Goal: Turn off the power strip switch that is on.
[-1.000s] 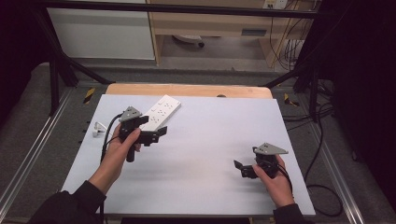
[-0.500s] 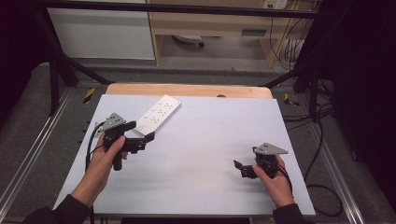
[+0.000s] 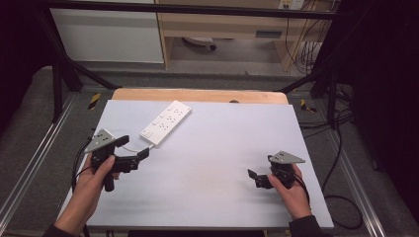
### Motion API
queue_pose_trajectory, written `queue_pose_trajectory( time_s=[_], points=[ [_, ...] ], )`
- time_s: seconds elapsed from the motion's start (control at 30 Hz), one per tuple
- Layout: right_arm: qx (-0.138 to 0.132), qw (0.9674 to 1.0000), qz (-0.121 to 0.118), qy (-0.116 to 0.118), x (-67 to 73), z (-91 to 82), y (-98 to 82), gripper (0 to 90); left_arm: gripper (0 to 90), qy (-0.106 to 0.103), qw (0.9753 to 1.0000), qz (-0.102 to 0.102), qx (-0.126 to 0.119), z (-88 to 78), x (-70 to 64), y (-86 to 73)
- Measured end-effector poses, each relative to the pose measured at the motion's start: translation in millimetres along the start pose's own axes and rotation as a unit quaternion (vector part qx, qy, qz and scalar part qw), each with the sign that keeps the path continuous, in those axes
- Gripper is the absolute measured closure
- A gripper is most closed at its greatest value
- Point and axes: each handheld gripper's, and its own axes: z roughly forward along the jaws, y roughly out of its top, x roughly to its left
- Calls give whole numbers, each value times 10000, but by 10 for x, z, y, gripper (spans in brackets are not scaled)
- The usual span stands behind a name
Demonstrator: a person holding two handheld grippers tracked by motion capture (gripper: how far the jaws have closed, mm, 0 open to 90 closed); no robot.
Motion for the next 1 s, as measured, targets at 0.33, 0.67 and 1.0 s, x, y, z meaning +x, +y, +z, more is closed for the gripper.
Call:
queue_pose_trajectory(
  time_s=[0.33, 0.67, 1.0],
  points=[
    [-13, 10000, -2, -35, -9, -3, 1, 36, 79, 129, 9996, -219, -91, -243, 131, -360],
    [-7, 10000, -7, -53, -11, 0, 2, 36, 83, 94, 9994, -286, 182, -210, 84, -716],
    [-16, 10000, -2, -63, -17, 1, 2, 36, 88, -75, 9978, -163, 635, -81, -42, -919]
  ],
)
